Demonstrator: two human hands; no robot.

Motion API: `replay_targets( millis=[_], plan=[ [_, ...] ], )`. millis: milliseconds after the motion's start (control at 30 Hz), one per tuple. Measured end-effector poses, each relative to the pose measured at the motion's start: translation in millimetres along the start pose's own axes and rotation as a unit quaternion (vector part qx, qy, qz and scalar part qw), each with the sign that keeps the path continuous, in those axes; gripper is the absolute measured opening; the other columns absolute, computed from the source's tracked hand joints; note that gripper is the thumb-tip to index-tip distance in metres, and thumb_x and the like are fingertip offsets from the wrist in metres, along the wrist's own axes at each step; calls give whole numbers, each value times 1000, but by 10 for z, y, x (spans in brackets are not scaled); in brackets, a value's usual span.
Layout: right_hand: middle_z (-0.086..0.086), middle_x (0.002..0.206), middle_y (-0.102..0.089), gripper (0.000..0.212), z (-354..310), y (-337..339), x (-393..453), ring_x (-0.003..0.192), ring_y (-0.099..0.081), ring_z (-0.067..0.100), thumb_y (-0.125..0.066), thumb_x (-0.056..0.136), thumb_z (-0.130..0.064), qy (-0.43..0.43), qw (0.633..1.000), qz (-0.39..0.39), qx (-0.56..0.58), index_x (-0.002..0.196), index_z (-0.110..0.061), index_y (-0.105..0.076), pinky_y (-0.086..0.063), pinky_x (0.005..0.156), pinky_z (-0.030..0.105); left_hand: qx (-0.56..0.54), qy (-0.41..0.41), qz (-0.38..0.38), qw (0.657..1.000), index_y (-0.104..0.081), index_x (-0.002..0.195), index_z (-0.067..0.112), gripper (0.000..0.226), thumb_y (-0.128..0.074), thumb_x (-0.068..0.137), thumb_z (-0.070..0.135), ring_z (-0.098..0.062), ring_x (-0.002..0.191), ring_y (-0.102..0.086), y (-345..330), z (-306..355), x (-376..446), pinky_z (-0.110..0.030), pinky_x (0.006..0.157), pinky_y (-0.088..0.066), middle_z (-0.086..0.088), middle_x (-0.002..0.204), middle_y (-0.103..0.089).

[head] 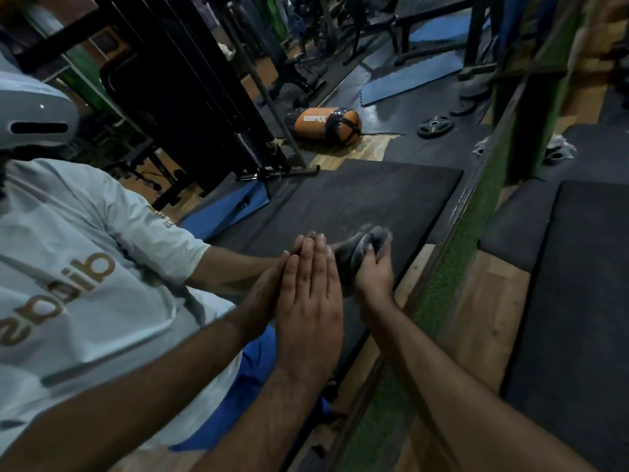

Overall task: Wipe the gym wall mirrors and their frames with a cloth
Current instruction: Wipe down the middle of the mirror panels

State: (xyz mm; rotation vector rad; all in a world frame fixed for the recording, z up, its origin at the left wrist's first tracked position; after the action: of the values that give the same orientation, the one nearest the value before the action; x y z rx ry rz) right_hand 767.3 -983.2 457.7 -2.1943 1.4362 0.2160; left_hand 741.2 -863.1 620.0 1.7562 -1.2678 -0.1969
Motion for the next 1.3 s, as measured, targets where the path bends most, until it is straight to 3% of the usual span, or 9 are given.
replay_targets(
  millis=[67,300,367,433,500,733,900,1167,1300],
  plan=[
    [6,146,-59,55,35,-122,-62,128,-60,26,-54,104,-37,-77,996,-11,47,158,-36,-39,-49,112,47,-11,13,6,1000,-5,159,-4,77,-41,97,24,-36,156,9,10,0,-56,-49,126,5,-24,167,3],
    [-10,170,-20,66,-604,-247,-806,160,-12,11,-54,104,-29,329,929,-146,-92,163,-26,-25,-18,129,29,-28,22,2,999,-12,159,-3,74,-45,97,20,-34,157,-2,39,-116,-418,-49,127,-5,-23,168,-4],
    [-3,171,-24,68,-59,-68,-592,158,-22,17,-47,103,-46,230,959,-98,-133,164,-29,-22,-26,128,37,-21,21,-15,999,-9,159,-3,77,-48,97,22,-34,157,1,12,-144,-533,-49,127,-2,-23,168,1],
    [3,164,-40,82,556,92,-379,149,-42,27,-39,86,-70,-16,997,-26,-66,162,-42,-22,-39,120,46,-11,17,-23,1000,-6,159,-3,82,-51,97,23,-34,156,3,-10,-171,-638,-48,127,1,-23,168,4],
    [4,160,-46,87,602,1,-429,145,-47,30,-38,78,-72,-80,996,-8,-40,159,-46,-24,-41,118,48,-17,13,-20,1000,-6,159,-3,81,-50,96,22,-34,156,2,-5,-206,-702,-47,127,4,-23,168,3],
    [-12,171,-10,68,-466,-377,-1357,161,-3,10,-48,105,-35,346,917,-158,-117,163,-29,-14,-11,125,17,-41,-23,-3,999,-16,157,-2,72,-44,95,23,-35,156,-8,-51,-307,-976,-46,127,-2,-25,165,-10],
    [-2,167,-33,90,620,-96,-1065,152,-36,22,-38,81,-78,7,994,-71,-86,162,-44,-18,-34,123,46,-47,-13,-8,999,-13,159,-3,78,-48,95,25,-33,157,-3,-71,-409,-1228,-46,127,0,-23,168,-6],
    [-10,171,-20,61,45,-417,-2004,160,-9,10,-48,104,-34,273,948,-159,-36,162,-30,-30,-16,130,35,-49,-8,-18,999,-15,158,-4,82,-52,91,25,-37,156,-2,21,-646,-1791,-49,127,-5,-27,166,-8],
    [3,161,-44,65,1019,-174,-1849,148,-43,24,-47,98,-56,47,996,-72,-32,159,-41,-32,-37,121,51,-37,1,-24,999,-8,159,-5,91,-57,90,29,-35,156,2,55,-841,-2143,-48,127,2,-25,167,1]
  ],
)
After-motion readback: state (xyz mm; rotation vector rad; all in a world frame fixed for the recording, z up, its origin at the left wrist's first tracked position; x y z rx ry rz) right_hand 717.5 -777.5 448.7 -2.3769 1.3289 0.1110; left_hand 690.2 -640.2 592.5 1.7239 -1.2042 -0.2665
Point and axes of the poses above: each hand's wrist, its own x-axis towards the middle knuckle, its own y-axis out of the back of the hand, z = x × y, the point moved 10 cm from there along x, towards the middle knuckle
